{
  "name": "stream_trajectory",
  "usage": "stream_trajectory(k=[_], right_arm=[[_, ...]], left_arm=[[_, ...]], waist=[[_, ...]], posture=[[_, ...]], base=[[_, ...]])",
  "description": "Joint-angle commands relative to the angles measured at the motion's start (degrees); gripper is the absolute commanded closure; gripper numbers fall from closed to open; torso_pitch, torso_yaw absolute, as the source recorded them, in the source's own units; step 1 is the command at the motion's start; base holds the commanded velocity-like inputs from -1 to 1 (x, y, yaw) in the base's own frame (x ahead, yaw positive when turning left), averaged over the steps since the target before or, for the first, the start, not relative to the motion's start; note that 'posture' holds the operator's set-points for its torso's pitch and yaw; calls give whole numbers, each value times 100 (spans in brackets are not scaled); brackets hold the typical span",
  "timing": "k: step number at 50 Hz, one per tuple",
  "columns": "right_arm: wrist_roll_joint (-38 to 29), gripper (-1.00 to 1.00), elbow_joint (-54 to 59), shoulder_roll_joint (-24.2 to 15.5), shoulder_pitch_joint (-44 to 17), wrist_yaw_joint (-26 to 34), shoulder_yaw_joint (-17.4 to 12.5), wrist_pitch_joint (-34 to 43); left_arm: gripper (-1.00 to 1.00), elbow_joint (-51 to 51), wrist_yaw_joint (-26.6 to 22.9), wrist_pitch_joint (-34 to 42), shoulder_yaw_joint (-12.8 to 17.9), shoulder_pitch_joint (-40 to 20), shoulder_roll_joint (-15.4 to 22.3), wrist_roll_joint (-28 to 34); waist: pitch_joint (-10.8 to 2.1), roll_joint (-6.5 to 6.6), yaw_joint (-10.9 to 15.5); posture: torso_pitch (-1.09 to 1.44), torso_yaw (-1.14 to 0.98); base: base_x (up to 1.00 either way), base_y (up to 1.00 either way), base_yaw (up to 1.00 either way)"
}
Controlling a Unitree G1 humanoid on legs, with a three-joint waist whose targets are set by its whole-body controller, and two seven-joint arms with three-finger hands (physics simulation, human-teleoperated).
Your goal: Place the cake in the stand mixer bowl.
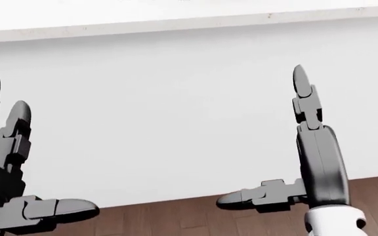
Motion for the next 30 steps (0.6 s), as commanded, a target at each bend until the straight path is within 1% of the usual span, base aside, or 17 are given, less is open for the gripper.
stream_trajectory(k=[1,3,4,5,6,8,12,14,15,17,19,21,24,26,28,29,30], right_arm=[[-26,-100,-178,-23,-83,-35,-51,-152],[-22,-100,-160,-24,-75,-38,-64,-165],[-21,-100,-154,-25,-78,-37,-66,-167],[-27,-100,-150,-27,-82,-33,-62,-161],[-22,-100,-137,-26,-83,-31,-67,-164],[-25,-100,-128,-26,-90,-32,-67,-161],[-66,-100,-130,-25,-104,-35,-55,-115],[-84,-100,-124,-19,-114,-41,-48,-98],[-89,-100,-125,-18,-115,-42,-46,-96],[-86,-100,-107,-16,-118,-47,-48,-108],[-95,-100,-118,-15,-119,-45,-38,-103],[-102,-100,-118,-12,-116,-48,-32,-106],[-116,-100,-130,-8,-113,-41,-26,-81],[-117,-100,-147,-5,-97,-44,-28,-83],[-125,-100,-134,-6,-108,-42,-20,-74],[-112,-100,-134,-4,-102,-40,-24,-88],[-122,-100,-143,-5,-99,-43,-24,-77]], left_arm=[[-100,-154,-35,-161,-31,-74,2,-24],[-100,-157,-35,-157,-23,-77,1,-34],[-100,-152,-35,-153,-19,-83,3,-36],[-100,-148,-36,-159,-18,-85,5,-35],[-100,-149,-37,-159,-16,-83,3,-41],[-100,-141,-39,-176,-24,-74,2,-33],[-100,-134,-40,-179,-19,-73,2,-39],[-100,-129,-39,-174,-17,-75,2,-45],[-100,-136,-45,-186,-24,-60,2,-39],[-100,-130,-49,-187,-16,-61,3,-46],[-100,-121,-54,-199,-12,-57,3,-44],[-100,-138,-53,-179,8,-54,0,-69],[-100,-151,-51,-182,2,-44,2,-63],[-100,-216,-47,-139,30,-44,1,-99],[-100,-200,-48,-153,32,-46,3,-92],[-100,-185,-54,-170,31,-37,1,-89],[-100,-211,-45,-142,36,-41,1,-102]], waist=[[-41,-37,-10],[-169,-393,-23],[-79,-145,-87],[-73,-218,-30],[-77,-212,-62],[-102,-136,-63],[-31,107,-89],[-64,347,-118],[-134,544,-124],[-100,460,-41],[-59,456,-20],[-104,355,-13],[-70,184,14],[-90,3,38],[-205,-348,28],[-154,-145,-53],[-119,-194,-29]], posture=[[0,0],[0,0],[0,0],[0,0],[0,0],[0,0],[0,0],[0,0],[0,0],[0,0],[0,0],[0,0],[0,0],[0,0],[0,0],[0,0],[0,0]], base=[[24,0,0],[24,0,0],[23,0,0],[23,0,0],[23,0,0],[23,0,0],[23,0,0],[23,0,0],[22,0,0],[23,0,0],[23,0,0],[23,0,0],[23,0,0],[23,0,0],[23,0,0],[23,0,0],[23,0,0]])
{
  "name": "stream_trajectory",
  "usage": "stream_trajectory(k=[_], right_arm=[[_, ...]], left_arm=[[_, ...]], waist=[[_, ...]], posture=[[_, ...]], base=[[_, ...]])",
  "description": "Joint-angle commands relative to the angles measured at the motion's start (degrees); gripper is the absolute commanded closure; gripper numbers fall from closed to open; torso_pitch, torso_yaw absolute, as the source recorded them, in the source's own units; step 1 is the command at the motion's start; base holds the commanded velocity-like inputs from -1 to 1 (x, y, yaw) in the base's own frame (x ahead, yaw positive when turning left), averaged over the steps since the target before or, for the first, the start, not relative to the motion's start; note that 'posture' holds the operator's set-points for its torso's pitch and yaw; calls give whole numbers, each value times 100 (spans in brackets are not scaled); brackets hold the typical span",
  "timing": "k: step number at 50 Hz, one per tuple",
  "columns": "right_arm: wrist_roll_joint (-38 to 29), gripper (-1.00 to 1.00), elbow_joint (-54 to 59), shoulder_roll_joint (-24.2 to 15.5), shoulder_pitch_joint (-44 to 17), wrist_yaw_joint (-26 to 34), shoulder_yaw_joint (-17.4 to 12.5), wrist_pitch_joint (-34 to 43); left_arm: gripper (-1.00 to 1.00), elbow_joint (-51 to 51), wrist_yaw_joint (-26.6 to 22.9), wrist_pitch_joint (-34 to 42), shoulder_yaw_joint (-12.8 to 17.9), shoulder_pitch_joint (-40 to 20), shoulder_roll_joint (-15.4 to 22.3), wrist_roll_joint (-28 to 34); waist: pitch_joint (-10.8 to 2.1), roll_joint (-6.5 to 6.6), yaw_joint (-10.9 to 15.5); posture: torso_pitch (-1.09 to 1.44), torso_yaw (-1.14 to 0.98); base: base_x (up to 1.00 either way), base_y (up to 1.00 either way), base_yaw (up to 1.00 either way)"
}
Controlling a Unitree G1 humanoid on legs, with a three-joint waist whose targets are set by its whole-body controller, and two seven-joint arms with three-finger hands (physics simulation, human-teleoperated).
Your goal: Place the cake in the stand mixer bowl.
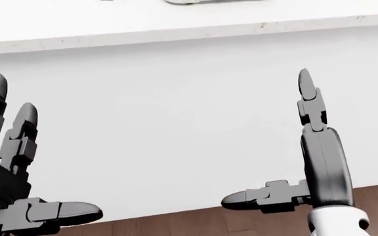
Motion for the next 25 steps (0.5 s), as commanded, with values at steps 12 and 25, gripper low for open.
stream_trajectory(k=[12,25], right_arm=[[-30,-100,-233,12,-109,-5,55,-107],[-57,-100,-247,17,-121,18,71,-78]], left_arm=[[-100,-215,14,-159,58,-77,46,0],[-100,-271,37,-96,106,-93,56,-72]], waist=[[-72,537,34],[-129,-6,27]], posture=[[0,0],[0,0]], base=[[23,0,0],[23,0,0]])
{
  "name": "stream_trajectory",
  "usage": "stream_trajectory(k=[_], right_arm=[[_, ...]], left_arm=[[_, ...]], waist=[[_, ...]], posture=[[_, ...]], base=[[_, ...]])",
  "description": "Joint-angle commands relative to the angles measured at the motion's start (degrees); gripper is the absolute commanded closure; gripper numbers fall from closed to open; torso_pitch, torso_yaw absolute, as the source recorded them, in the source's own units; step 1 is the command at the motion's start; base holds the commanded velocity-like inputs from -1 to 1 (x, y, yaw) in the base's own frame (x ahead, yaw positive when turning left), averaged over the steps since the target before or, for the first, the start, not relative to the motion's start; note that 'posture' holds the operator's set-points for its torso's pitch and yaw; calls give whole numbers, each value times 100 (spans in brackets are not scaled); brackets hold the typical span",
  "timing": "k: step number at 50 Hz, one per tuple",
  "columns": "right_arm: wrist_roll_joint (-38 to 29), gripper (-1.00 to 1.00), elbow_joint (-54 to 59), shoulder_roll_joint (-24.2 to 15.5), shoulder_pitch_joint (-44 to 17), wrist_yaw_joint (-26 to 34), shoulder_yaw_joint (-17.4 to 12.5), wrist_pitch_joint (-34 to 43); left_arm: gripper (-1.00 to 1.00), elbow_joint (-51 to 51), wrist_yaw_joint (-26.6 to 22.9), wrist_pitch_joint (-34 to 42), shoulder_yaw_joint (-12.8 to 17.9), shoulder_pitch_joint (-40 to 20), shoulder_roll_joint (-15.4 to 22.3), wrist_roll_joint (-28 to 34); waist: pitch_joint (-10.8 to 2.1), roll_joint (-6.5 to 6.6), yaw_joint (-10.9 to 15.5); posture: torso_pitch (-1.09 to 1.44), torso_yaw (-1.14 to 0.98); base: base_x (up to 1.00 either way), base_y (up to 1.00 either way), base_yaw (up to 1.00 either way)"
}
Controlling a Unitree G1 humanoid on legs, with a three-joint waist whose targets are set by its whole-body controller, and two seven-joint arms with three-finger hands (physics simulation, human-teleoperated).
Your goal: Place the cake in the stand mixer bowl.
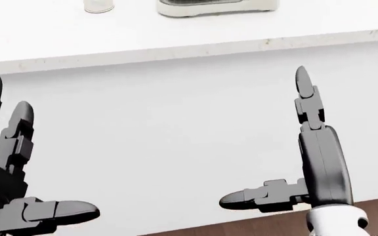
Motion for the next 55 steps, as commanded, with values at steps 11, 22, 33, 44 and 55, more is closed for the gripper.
stream_trajectory(k=[11,22,33,44,55], right_arm=[[-30,-100,-167,24,-108,-28,19,-102],[-26,-100,-173,21,-97,-22,14,-112],[-58,-100,-214,30,-98,-18,43,-75],[-18,-100,-176,38,-107,-15,35,-121],[-13,-100,-143,37,-104,-26,40,-138]], left_arm=[[-100,-209,-21,-143,34,-53,50,-21],[-100,-230,-23,-123,61,-47,47,-45],[-100,-350,-30,-58,51,-11,36,-77],[-100,-452,4,39,114,-39,45,-170],[-100,-469,32,86,139,-97,75,-204]], waist=[[-35,546,-103],[-41,242,80],[-12,132,-52],[-74,511,25],[-49,-73,-12]], posture=[[0,0],[0,0],[0,0],[0,0],[0,0]], base=[[24,0,0],[23,0,0],[23,0,0],[23,0,0],[23,0,0]])
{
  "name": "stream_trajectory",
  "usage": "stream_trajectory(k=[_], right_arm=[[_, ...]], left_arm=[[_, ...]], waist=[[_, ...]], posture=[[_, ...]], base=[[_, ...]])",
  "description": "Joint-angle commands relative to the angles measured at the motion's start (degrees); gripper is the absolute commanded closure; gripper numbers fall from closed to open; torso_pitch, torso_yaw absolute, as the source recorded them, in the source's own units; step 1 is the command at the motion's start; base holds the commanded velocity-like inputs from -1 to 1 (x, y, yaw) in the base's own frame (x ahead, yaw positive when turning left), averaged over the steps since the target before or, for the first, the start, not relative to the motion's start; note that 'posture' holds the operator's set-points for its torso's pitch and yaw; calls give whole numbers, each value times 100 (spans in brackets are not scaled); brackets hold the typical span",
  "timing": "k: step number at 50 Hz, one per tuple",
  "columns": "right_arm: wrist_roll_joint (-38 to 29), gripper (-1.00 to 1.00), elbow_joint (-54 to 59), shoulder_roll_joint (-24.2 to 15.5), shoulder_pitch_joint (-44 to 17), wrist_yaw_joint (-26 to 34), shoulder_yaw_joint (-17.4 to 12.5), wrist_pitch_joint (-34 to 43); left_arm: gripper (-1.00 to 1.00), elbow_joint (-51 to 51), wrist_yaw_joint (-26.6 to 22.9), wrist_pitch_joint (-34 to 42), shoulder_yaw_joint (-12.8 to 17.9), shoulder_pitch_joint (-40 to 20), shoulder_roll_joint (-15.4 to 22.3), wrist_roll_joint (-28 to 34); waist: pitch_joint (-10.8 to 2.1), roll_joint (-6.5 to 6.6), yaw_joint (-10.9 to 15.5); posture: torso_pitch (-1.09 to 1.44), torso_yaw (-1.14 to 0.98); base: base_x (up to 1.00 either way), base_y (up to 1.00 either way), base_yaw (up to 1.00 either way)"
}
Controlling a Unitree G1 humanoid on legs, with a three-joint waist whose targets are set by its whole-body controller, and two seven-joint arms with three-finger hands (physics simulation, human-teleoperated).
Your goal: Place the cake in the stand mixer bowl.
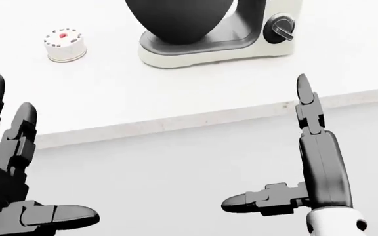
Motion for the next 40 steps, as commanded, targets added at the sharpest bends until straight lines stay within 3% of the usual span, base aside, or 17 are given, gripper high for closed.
stream_trajectory(k=[1,7,9,10,11,12,15,18,21,23,24,26,32,34,36,37,40], right_arm=[[10,-100,-256,16,-167,-26,86,-208],[5,-100,-297,14,-134,-23,94,-202],[-19,-100,-344,16,-119,-19,108,-175],[-24,-100,-354,18,-116,-18,110,-170],[-22,-100,-360,18,-112,-17,110,-172],[-26,-100,-358,18,-113,-16,109,-168],[-29,-100,-348,15,-125,-4,111,-161],[-43,-100,-364,19,-127,-3,117,-149],[-58,-100,-383,19,-132,3,125,-131],[-58,-100,-388,19,-129,4,121,-134],[-58,-100,-385,19,-127,4,119,-135],[-64,-100,-393,20,-127,7,123,-128],[-88,-100,-462,28,-85,4,139,-110],[-94,-100,-493,32,-72,6,149,-109],[-86,-100,-500,33,-38,-8,150,-154],[-35,-100,-533,43,22,-46,128,-267],[-54,-100,-557,51,70,-69,158,-280]], left_arm=[[-100,-231,18,-202,94,-122,49,7],[-100,-267,28,-171,126,-120,56,-36],[-100,-262,19,-189,120,-105,57,-31],[-100,-275,21,-183,110,-98,54,-31],[-100,-281,25,-172,116,-107,57,-33],[-100,-273,25,-170,122,-114,57,-38],[-100,-274,20,-183,115,-92,51,-38],[-100,-273,13,-193,109,-76,46,-35],[-100,-281,9,-200,104,-64,43,-30],[-100,-292,16,-181,111,-74,44,-38],[-100,-301,19,-168,117,-78,43,-48],[-100,-295,13,-190,105,-64,42,-35],[-100,-339,13,-173,100,-46,35,-42],[-100,-322,7,-179,113,-51,35,-48],[-100,-334,7,-175,110,-45,36,-47],[-100,-350,12,-149,131,-56,38,-68],[-100,-356,7,-162,125,-35,35,-63]], waist=[[-90,-8,8],[-18,349,-36],[-90,638,-62],[-182,863,-36],[-75,554,33],[-53,680,5],[-117,588,68],[-75,413,101],[-67,154,136],[-187,-203,120],[-132,32,42],[-79,-54,30],[-3,236,-24],[-12,421,-51],[-139,775,-57],[-67,609,22],[-100,558,8]], posture=[[0,0],[0,0],[0,0],[0,0],[0,0],[0,0],[0,0],[0,0],[0,0],[0,0],[0,0],[0,0],[0,0],[0,0],[0,0],[0,0],[0,0]], base=[[23,0,0],[23,0,0],[23,0,0],[23,0,0],[23,0,0],[23,0,0],[23,0,0],[23,0,0],[23,0,0],[23,0,0],[23,0,0],[23,0,0],[23,0,0],[22,0,0],[23,0,0],[6,0,0],[0,0,0]])
